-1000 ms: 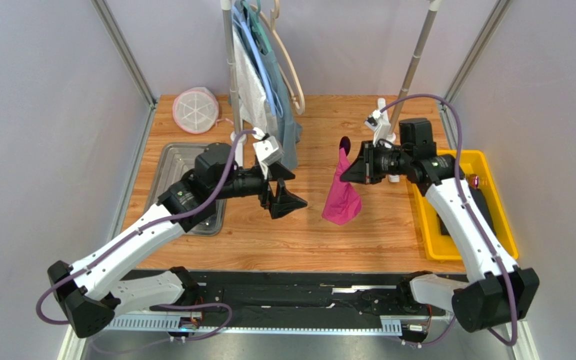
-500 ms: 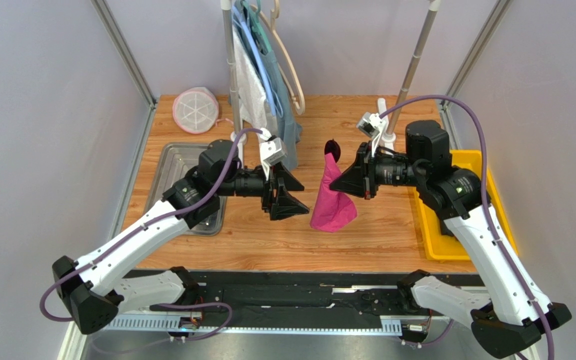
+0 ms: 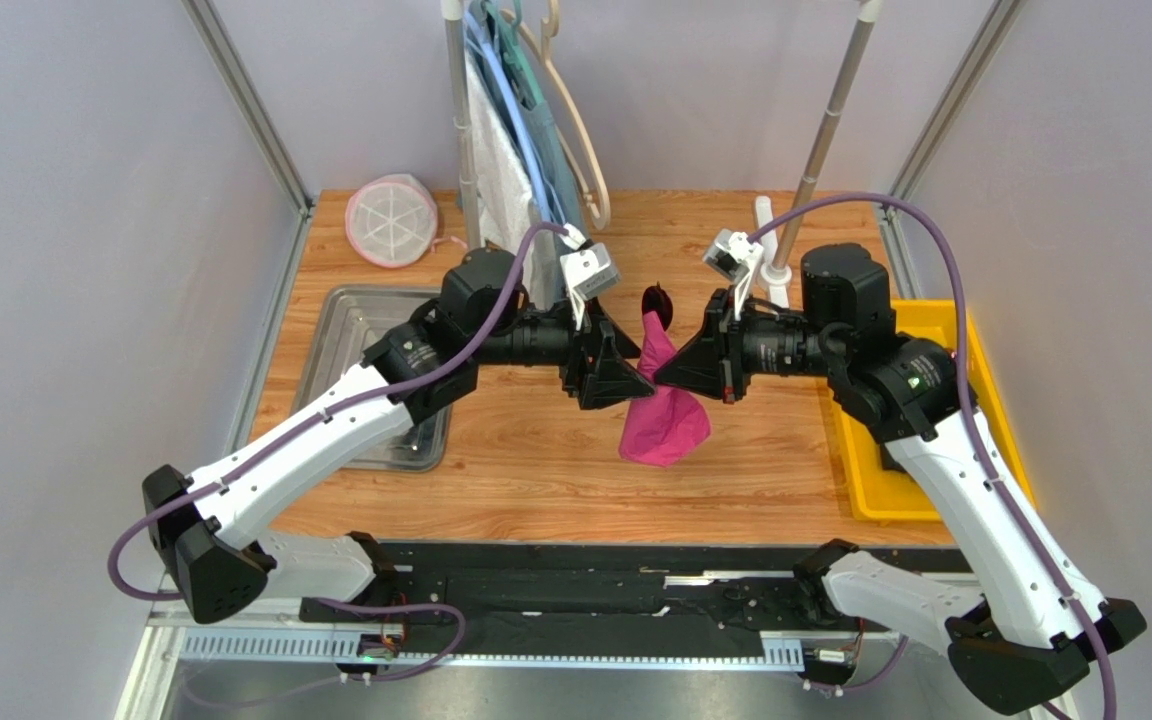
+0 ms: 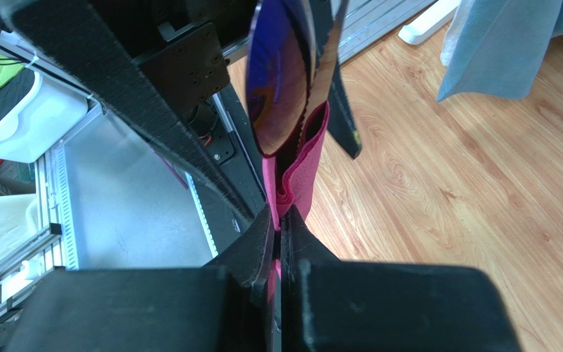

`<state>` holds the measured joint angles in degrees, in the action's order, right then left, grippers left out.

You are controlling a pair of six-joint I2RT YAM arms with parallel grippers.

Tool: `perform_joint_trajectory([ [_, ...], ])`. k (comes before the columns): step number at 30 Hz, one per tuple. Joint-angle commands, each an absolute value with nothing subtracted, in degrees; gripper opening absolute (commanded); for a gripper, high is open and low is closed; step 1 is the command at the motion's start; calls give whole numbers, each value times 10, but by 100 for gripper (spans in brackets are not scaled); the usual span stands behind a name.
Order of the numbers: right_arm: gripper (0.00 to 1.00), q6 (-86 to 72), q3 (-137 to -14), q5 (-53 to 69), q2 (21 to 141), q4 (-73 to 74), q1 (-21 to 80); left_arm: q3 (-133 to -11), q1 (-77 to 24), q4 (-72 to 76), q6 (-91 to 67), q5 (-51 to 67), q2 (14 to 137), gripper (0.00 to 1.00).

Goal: Place the utensils on the paper napkin and roll it up

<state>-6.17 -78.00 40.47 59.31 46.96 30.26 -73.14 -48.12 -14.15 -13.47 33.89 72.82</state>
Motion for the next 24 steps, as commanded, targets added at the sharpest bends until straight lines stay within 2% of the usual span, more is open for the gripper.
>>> perform_joint_trajectory([
  [1, 0, -57, -801, 401, 587, 440, 306, -741, -490, -110, -145, 361, 734, 70],
  [9, 0, -69, -802, 402, 584, 431, 308, -736, -491, -91, -153, 385, 745, 66],
  [13, 0, -72, -802, 402, 582, 430, 308, -722, -490, -68, -149, 402, 742, 57],
  [18, 0, -79, -800, 400, 577, 423, 308, -713, -492, -62, -149, 417, 744, 59],
  [21, 0, -79, -801, 398, 577, 424, 308, -708, -492, -53, -148, 424, 744, 56],
  [24, 0, -83, -799, 399, 573, 418, 307, -706, -492, -43, -149, 428, 745, 45],
])
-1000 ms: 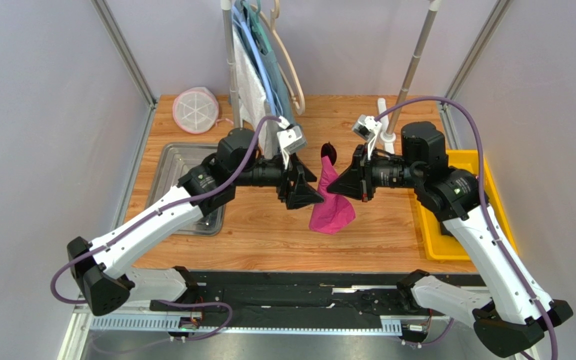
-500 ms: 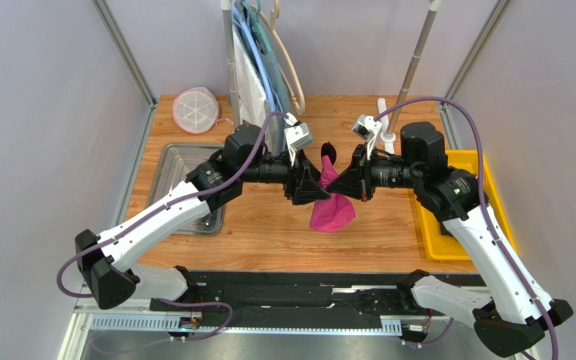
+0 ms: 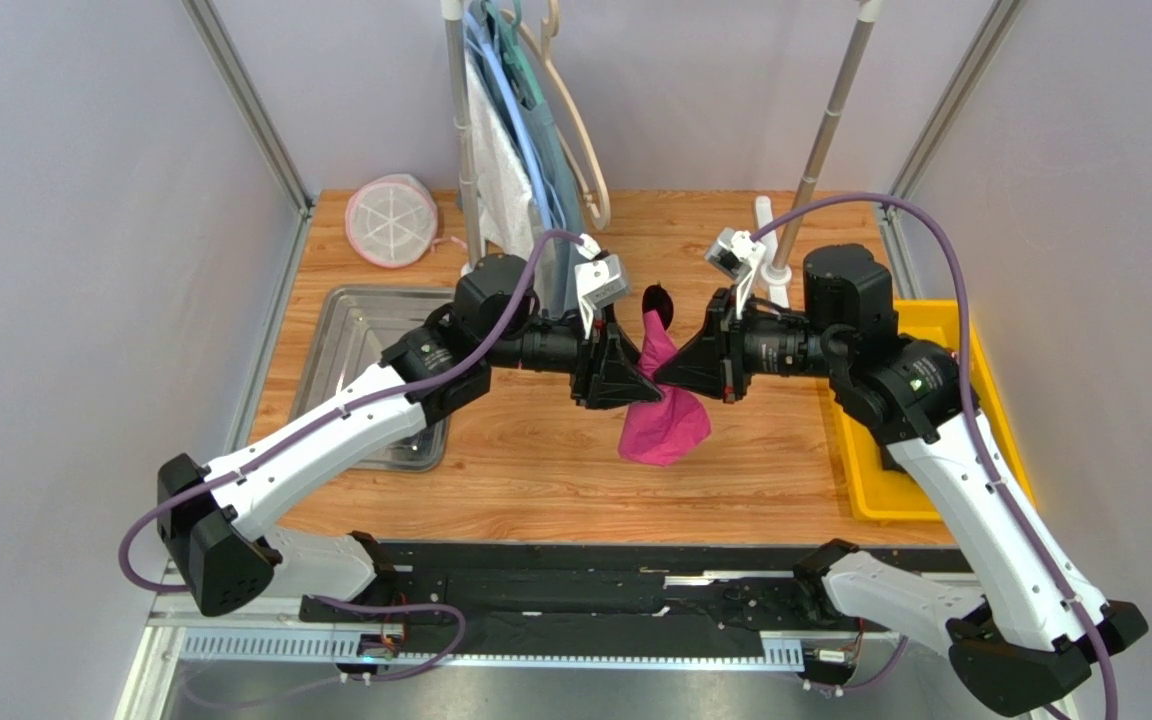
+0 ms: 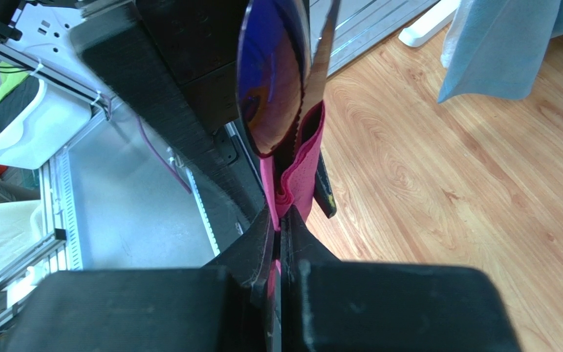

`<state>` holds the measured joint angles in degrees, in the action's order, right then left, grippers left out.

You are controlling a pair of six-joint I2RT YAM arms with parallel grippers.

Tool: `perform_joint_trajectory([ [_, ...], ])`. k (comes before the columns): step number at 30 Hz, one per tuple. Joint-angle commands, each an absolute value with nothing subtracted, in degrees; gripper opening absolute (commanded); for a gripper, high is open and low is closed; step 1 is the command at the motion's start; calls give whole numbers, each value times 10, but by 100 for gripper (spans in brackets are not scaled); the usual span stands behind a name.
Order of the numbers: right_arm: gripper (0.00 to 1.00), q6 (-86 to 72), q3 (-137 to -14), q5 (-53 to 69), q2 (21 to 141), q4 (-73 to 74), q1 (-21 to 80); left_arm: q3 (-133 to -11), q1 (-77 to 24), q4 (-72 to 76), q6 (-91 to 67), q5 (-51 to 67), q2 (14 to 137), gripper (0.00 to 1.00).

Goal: Place the utensils on the paper napkin and roll it up

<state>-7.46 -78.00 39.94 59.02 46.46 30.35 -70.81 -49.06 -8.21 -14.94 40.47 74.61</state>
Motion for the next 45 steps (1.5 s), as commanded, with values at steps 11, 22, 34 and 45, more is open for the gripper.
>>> perform_joint_trajectory([
  [11, 20, -98, -794, 388, 555, 410, 307, -653, -462, 36, -207, 458, 718, 0],
  [22, 72, -35, -746, 373, 504, 478, 299, -634, -431, 89, -253, 502, 672, 0],
  [34, 5, 15, -715, 389, 492, 494, 300, -635, -429, 120, -277, 535, 647, 0],
  [45, 0, 8, -693, 366, 522, 429, 300, -620, -431, 257, -387, 612, 645, 0],
])
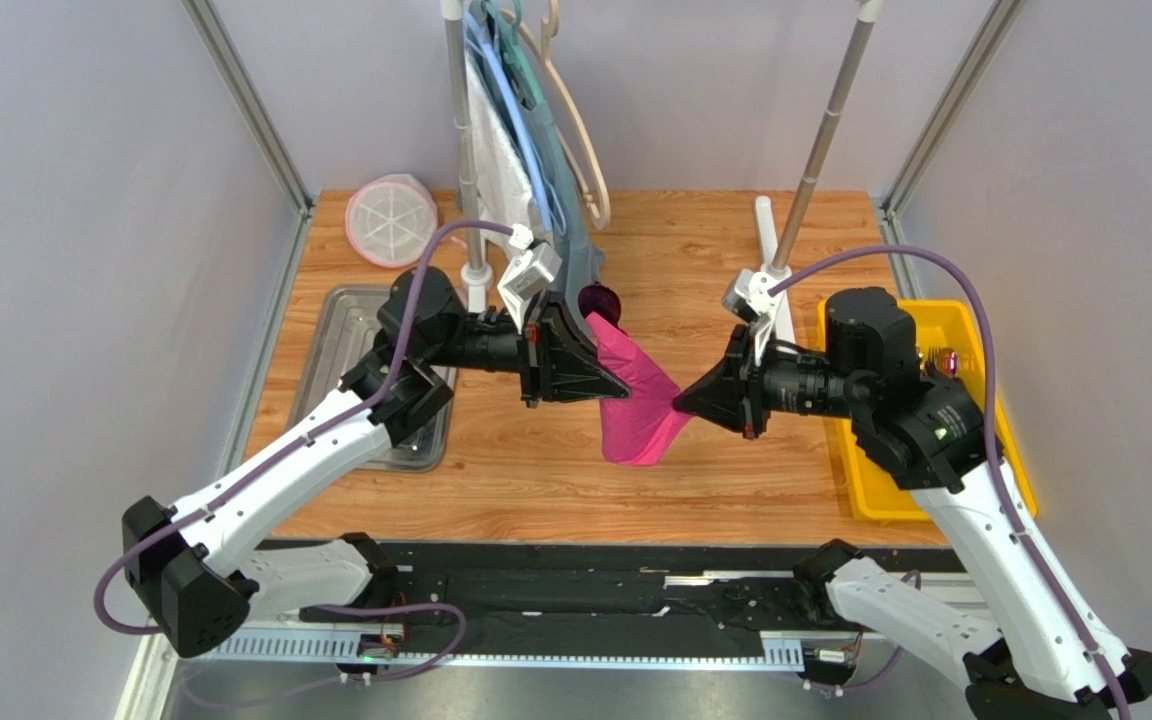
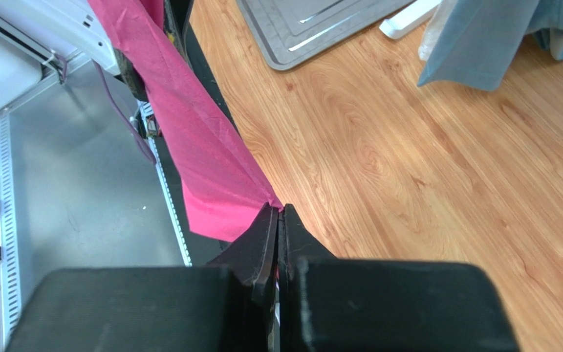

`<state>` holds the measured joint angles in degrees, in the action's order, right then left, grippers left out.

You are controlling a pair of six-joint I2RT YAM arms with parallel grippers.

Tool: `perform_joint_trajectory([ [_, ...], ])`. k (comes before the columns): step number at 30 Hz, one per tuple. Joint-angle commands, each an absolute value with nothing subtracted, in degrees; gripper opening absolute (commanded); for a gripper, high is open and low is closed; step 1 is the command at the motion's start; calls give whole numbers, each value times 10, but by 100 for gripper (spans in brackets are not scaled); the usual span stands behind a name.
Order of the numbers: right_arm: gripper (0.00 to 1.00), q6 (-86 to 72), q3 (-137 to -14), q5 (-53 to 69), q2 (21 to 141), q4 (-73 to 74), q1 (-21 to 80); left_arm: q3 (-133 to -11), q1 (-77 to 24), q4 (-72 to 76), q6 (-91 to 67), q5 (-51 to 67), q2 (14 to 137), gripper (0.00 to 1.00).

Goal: Place the utensils on the paper napkin and roll it up

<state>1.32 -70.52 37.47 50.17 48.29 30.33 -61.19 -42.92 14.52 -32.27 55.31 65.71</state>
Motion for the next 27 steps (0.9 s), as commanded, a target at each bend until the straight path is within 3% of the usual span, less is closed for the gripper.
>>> perform_joint_trajectory([
  [1, 0, 4, -693, 375, 528, 406, 301, -621, -432, 273, -398, 612, 649, 0],
  [11, 2, -91, -665, 422, 569, 270, 351, -635, -452, 327, -436, 605, 671, 0],
  [12, 5, -95, -670, 419, 570, 267, 352, -632, -452, 325, -433, 592, 669, 0],
  [13, 17, -91, -677, 411, 571, 278, 352, -630, -449, 302, -425, 580, 662, 0],
  [17, 41, -40, -709, 336, 563, 344, 344, -624, -431, 208, -367, 513, 644, 0],
  [24, 48, -3, -752, 134, 525, 441, 319, -645, -411, 72, -291, 325, 634, 0],
  [27, 54, -3, -770, 123, 515, 449, 318, -665, -412, 19, -276, 270, 642, 0],
])
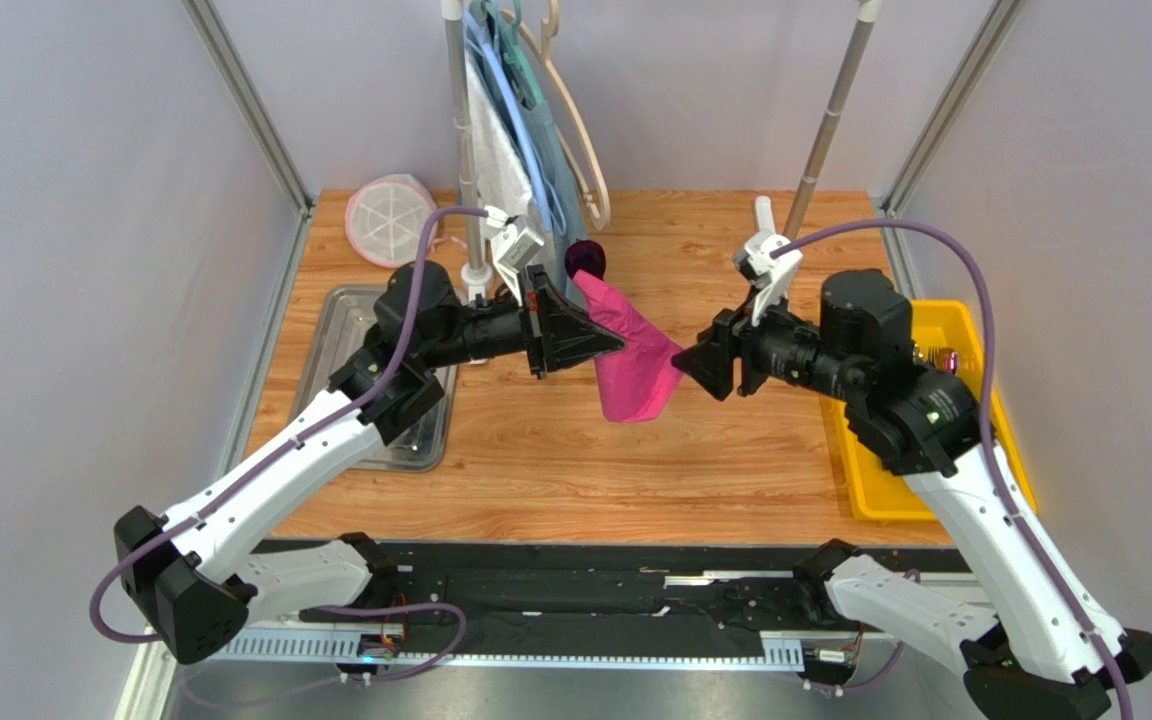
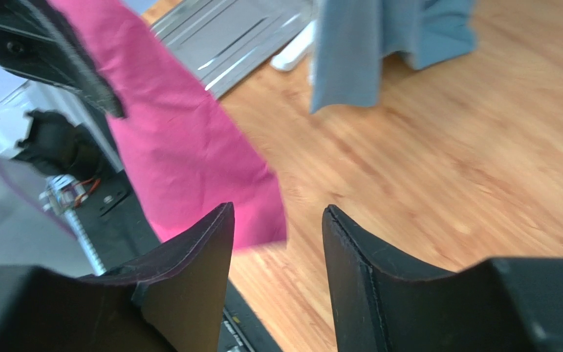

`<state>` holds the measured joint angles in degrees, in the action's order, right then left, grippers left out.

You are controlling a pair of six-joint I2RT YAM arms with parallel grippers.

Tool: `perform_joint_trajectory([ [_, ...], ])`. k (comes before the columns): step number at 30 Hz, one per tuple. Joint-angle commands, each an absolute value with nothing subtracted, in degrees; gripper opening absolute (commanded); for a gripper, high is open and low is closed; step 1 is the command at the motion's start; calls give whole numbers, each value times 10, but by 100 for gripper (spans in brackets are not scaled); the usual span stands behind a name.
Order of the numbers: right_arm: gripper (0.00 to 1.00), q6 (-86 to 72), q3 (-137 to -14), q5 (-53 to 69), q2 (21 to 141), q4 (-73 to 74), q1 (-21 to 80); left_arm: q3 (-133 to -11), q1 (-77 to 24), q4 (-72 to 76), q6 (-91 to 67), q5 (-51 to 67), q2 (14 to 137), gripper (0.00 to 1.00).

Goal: Place the utensils on the paper napkin and roll it up

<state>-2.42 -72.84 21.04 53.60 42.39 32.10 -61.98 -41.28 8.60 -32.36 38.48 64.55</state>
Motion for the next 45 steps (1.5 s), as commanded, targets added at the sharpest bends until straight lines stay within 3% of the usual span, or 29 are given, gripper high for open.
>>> perform_joint_trajectory([
  [1, 56, -4, -773, 139, 516, 450, 318, -669, -411, 15, -276, 271, 649, 0],
  [2, 63, -10, -780, 154, 517, 449, 318, -678, -411, 8, -272, 269, 653, 0],
  [5, 70, -38, -783, 201, 528, 436, 318, -686, -414, 2, -282, 251, 661, 0],
  [17, 75, -105, -764, 335, 599, 313, 331, -659, -414, 144, -384, 358, 674, 0],
  [24, 71, -120, -740, 395, 603, 279, 357, -659, -416, 231, -424, 405, 683, 0],
  [35, 34, -149, -702, 427, 581, 253, 363, -653, -415, 276, -448, 434, 676, 0],
  [39, 0, -165, -698, 434, 577, 241, 363, -653, -415, 280, -449, 434, 678, 0],
  [45, 0, -147, -710, 375, 568, 254, 364, -659, -415, 248, -434, 423, 674, 4],
])
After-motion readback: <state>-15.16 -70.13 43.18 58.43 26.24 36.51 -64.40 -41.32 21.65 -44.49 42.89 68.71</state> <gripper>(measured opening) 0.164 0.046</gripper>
